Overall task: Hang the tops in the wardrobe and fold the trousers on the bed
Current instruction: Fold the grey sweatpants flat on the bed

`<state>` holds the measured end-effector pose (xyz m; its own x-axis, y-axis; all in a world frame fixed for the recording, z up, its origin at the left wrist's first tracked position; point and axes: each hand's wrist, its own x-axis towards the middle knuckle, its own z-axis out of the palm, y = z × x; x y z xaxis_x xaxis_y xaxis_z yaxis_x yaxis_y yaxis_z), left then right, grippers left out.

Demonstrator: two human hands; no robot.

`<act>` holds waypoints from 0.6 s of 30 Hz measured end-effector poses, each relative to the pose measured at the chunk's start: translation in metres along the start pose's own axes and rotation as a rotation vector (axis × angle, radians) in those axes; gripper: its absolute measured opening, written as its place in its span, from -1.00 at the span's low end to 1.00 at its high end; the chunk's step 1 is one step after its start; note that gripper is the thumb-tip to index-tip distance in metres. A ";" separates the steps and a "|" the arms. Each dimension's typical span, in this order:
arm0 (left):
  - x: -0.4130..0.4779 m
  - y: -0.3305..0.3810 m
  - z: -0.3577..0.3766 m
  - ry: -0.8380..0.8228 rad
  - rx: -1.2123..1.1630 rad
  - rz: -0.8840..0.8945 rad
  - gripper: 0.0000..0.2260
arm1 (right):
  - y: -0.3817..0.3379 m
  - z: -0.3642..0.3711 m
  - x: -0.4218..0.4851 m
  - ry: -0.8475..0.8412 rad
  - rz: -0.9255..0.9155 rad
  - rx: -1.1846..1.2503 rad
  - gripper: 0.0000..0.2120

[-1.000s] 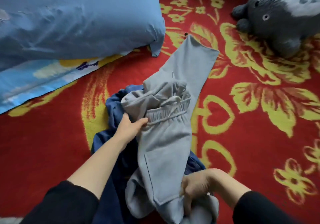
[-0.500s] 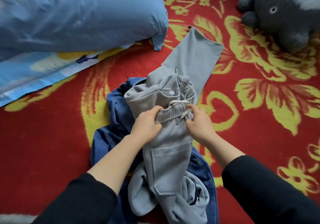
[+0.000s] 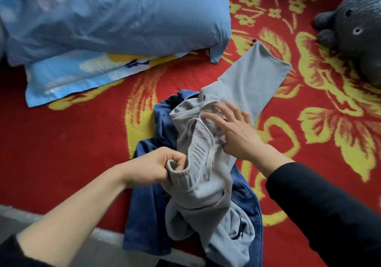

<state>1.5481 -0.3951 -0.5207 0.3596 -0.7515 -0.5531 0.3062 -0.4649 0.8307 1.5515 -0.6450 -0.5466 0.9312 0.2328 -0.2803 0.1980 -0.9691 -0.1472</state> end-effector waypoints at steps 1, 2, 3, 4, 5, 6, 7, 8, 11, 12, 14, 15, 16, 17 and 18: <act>-0.005 0.001 0.002 -0.036 0.020 -0.027 -0.74 | -0.004 -0.003 0.001 -0.036 -0.063 -0.072 0.00; -0.009 0.003 0.006 -0.069 0.036 -0.058 -0.80 | -0.008 -0.007 0.001 -0.045 -0.121 -0.139 0.02; -0.013 0.006 0.010 -0.090 0.056 -0.082 -0.81 | -0.013 -0.011 0.001 -0.041 -0.169 -0.183 0.00; -0.018 0.009 0.015 -0.102 0.078 -0.095 -0.78 | -0.019 -0.015 0.001 -0.037 -0.224 -0.209 -0.08; -0.022 0.013 0.021 -0.108 0.091 -0.105 -0.75 | -0.025 -0.017 0.001 -0.042 -0.301 -0.235 -0.19; -0.027 0.017 0.027 -0.118 0.096 -0.114 -0.73 | -0.032 -0.020 -0.001 -0.058 -0.392 -0.281 -0.30; -0.032 0.019 0.033 -0.133 0.098 -0.113 -0.72 | -0.038 -0.022 -0.004 -0.092 -0.479 -0.343 -0.37; -0.037 0.020 0.038 -0.145 0.100 -0.115 -0.72 | -0.041 -0.024 -0.008 -0.135 -0.536 -0.406 -0.43; -0.058 0.027 0.050 -0.119 0.084 -0.127 -0.70 | -0.036 -0.026 -0.033 -0.210 -0.499 -0.493 -0.59; -0.066 0.030 0.054 -0.090 0.069 -0.136 -0.69 | -0.030 -0.030 -0.048 -0.191 -0.460 -0.496 -0.64; -0.080 0.041 0.067 -0.035 0.046 -0.157 -0.65 | -0.014 -0.035 -0.083 -0.150 -0.371 -0.475 -0.67; -0.085 0.047 0.077 -0.015 0.050 -0.167 -0.62 | -0.006 -0.037 -0.102 -0.112 -0.331 -0.452 -0.64; -0.088 0.055 0.088 -0.008 0.059 -0.172 -0.61 | 0.001 -0.040 -0.121 -0.046 -0.312 -0.439 -0.60; -0.090 0.062 0.102 -0.006 0.080 -0.174 -0.61 | 0.007 -0.043 -0.139 0.016 -0.300 -0.435 -0.57; -0.091 0.069 0.117 0.000 0.113 -0.166 -0.63 | 0.013 -0.048 -0.159 0.053 -0.279 -0.429 -0.56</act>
<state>1.4330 -0.4136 -0.4050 0.3120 -0.6603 -0.6832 0.2608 -0.6319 0.7298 1.4208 -0.6984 -0.4585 0.8373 0.4935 -0.2356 0.5383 -0.8196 0.1963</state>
